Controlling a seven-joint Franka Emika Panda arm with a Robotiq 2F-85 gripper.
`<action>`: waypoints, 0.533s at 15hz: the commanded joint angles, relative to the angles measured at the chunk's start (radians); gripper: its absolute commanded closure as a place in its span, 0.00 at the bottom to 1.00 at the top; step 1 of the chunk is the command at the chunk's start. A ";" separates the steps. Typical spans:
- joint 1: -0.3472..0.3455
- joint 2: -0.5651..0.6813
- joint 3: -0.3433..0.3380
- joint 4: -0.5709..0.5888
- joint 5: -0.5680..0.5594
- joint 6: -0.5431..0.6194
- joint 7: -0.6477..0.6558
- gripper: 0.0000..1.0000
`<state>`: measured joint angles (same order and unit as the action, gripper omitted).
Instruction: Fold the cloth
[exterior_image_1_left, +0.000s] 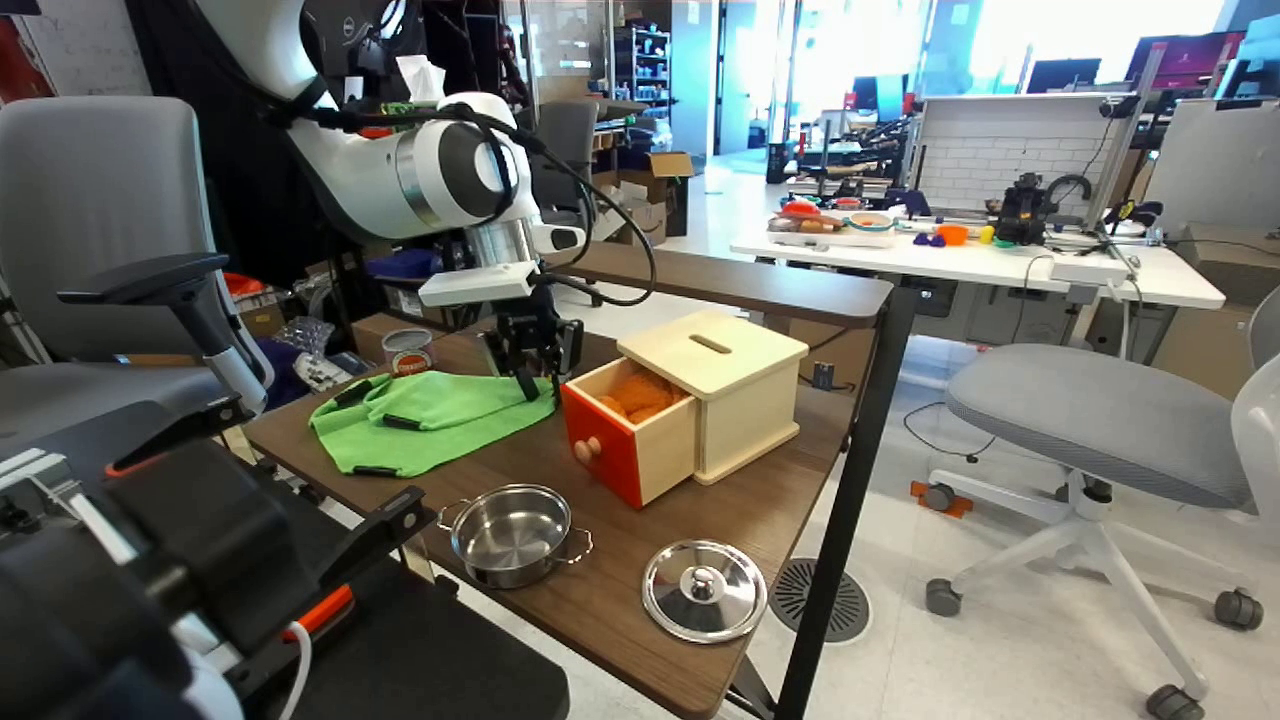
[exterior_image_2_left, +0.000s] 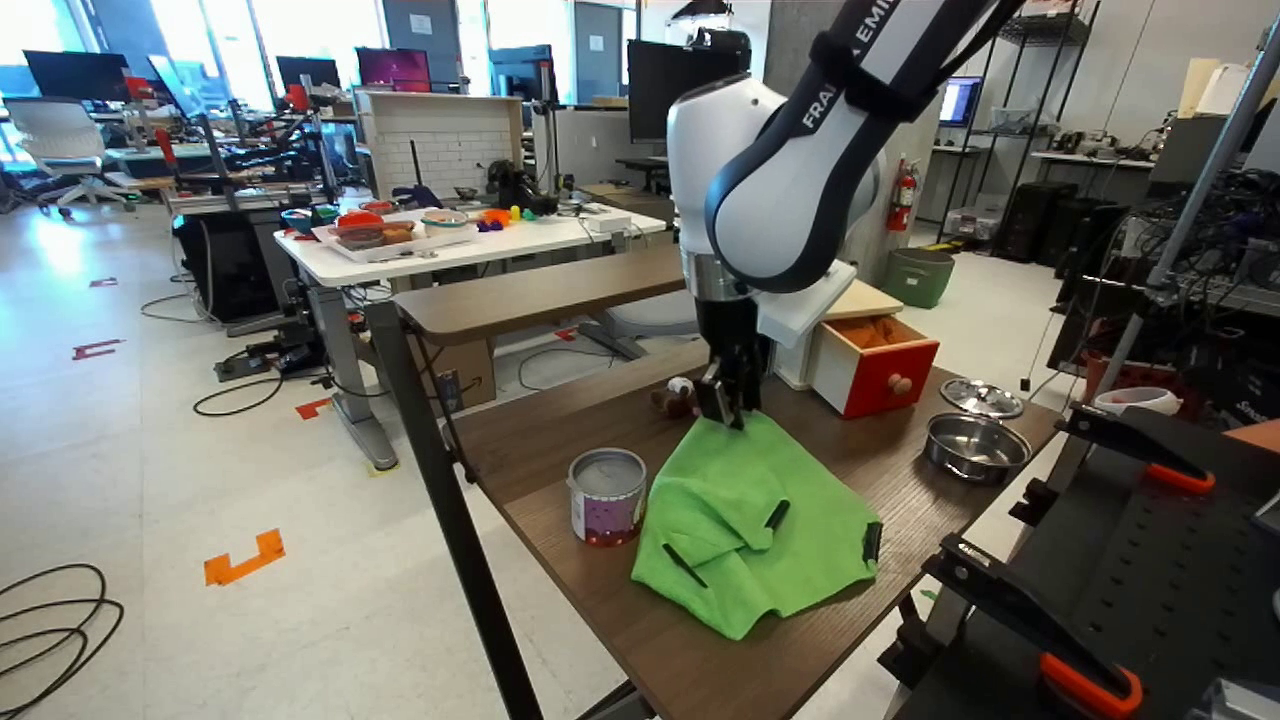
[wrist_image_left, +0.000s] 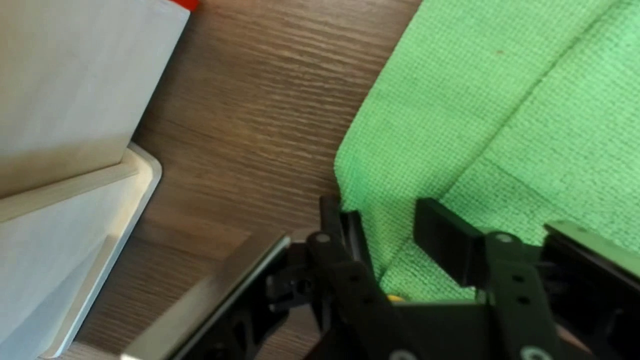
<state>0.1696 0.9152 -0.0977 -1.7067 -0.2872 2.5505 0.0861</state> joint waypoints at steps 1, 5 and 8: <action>0.009 0.029 -0.002 0.057 0.000 -0.048 -0.014 0.87; 0.009 0.001 -0.004 0.036 -0.011 -0.042 -0.030 1.00; 0.008 -0.054 -0.001 -0.013 -0.011 -0.050 -0.046 0.99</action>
<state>0.1702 0.9168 -0.0963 -1.6815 -0.2875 2.5292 0.0606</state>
